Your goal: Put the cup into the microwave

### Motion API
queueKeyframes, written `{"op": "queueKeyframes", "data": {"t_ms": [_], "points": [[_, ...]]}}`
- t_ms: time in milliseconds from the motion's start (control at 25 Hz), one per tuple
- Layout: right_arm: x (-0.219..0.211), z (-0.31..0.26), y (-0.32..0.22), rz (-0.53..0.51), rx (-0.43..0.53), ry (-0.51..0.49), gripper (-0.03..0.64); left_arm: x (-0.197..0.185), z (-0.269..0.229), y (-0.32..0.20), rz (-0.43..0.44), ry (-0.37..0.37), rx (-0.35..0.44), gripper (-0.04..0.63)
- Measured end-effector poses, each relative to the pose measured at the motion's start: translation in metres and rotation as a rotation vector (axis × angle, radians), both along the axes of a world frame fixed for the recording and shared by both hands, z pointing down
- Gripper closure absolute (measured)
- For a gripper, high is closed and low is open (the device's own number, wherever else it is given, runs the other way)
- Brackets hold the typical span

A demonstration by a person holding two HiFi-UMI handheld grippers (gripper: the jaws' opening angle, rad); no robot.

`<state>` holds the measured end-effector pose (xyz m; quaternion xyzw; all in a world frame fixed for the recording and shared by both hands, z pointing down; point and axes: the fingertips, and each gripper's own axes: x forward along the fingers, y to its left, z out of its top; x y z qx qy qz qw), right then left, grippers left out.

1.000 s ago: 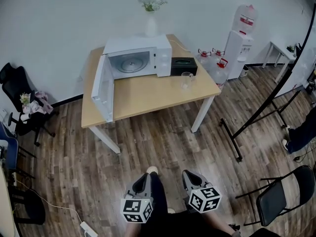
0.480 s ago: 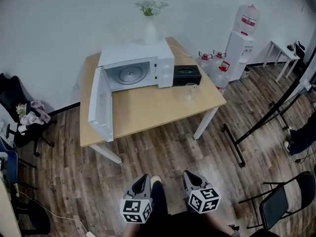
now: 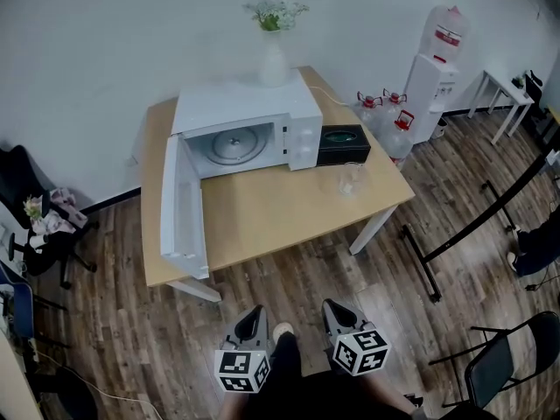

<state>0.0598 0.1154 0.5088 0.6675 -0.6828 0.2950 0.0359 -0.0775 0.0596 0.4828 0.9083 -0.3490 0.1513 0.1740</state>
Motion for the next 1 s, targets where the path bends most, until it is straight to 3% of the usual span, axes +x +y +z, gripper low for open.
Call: {"op": "queueKeyframes", "data": {"t_ms": [560,1000], "points": [[0.007,0.003,-0.091,0.010,0.006,0.014,0.623,0.013,0.005,-0.096,0.031,0.014,0.017,0.591],[0.031,-0.001,-0.103,0.045,0.047,0.044,0.623,0.025,0.015,-0.099,0.068,-0.001,-0.011,0.591]]}}
